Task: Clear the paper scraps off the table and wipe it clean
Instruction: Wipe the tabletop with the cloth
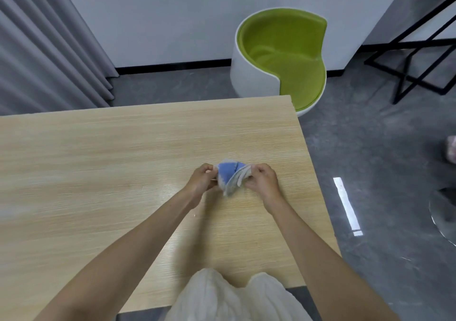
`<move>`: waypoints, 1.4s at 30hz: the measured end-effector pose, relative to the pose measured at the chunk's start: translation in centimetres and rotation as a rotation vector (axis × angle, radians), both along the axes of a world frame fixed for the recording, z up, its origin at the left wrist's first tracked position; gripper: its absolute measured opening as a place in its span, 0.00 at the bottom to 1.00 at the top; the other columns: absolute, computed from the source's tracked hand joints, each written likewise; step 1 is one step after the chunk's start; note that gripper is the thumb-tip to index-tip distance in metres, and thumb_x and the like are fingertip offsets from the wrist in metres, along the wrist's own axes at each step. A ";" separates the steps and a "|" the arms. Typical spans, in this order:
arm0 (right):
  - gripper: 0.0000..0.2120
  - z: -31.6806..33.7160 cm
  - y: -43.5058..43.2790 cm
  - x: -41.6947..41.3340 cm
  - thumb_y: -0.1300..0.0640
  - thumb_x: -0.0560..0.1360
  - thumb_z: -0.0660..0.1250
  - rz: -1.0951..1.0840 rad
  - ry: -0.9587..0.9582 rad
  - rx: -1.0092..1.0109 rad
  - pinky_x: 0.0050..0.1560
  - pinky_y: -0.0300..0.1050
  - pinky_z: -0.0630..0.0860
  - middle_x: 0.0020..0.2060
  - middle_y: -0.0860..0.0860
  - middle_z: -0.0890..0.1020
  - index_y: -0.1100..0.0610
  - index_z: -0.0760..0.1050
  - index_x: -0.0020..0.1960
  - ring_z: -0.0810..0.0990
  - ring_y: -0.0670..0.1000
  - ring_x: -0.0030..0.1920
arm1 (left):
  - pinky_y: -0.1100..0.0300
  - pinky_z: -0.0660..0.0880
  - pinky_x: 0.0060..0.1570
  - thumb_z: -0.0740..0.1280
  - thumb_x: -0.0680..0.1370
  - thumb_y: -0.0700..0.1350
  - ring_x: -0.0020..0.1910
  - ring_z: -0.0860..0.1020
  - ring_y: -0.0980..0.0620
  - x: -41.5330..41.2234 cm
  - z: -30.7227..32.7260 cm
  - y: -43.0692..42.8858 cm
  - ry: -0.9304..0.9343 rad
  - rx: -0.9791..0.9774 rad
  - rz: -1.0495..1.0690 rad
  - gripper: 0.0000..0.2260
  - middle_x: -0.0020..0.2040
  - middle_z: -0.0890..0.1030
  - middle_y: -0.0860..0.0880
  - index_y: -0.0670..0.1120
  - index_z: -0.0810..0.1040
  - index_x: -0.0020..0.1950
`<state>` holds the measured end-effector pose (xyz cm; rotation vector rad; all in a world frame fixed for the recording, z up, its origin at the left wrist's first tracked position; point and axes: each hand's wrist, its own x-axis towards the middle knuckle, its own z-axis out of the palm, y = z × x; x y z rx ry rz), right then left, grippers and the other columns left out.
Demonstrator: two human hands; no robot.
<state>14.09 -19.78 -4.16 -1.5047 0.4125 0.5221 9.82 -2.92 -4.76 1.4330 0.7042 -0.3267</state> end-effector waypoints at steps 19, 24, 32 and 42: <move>0.14 5.2 -0.8 0.2 0.72 0.73 0.57 0.092 -0.052 -0.125 0.36 0.45 0.73 0.33 0.56 0.76 0.59 0.74 0.36 0.75 0.53 0.33 | 0.55 0.69 0.41 0.58 0.82 0.48 0.41 0.72 0.50 1.0 7.4 8.2 -0.258 0.513 0.057 0.09 0.42 0.74 0.49 0.43 0.70 0.47; 0.16 6.2 -1.4 0.0 0.74 0.74 0.55 -0.132 -0.020 0.001 0.32 0.42 0.74 0.37 0.58 0.77 0.57 0.73 0.39 0.76 0.54 0.34 | 0.56 0.66 0.34 0.54 0.83 0.49 0.40 0.72 0.47 0.7 8.0 8.6 -0.225 0.712 -0.046 0.11 0.41 0.75 0.46 0.42 0.68 0.50; 0.10 10.8 -1.5 1.8 0.68 0.78 0.58 -0.037 -0.076 0.023 0.31 0.40 0.77 0.38 0.56 0.79 0.57 0.76 0.48 0.79 0.52 0.37 | 0.57 0.73 0.39 0.64 0.79 0.44 0.50 0.74 0.45 2.8 9.2 4.7 -0.227 0.533 -0.248 0.21 0.56 0.70 0.43 0.46 0.60 0.69; 0.06 12.9 0.4 4.0 0.64 0.74 0.66 0.007 -0.285 -0.210 0.44 0.42 0.74 0.45 0.57 0.80 0.58 0.77 0.50 0.78 0.53 0.44 | 0.66 0.72 0.35 0.74 0.71 0.46 0.42 0.75 0.52 2.5 11.2 -4.1 -0.367 0.287 -0.539 0.19 0.49 0.78 0.46 0.45 0.70 0.56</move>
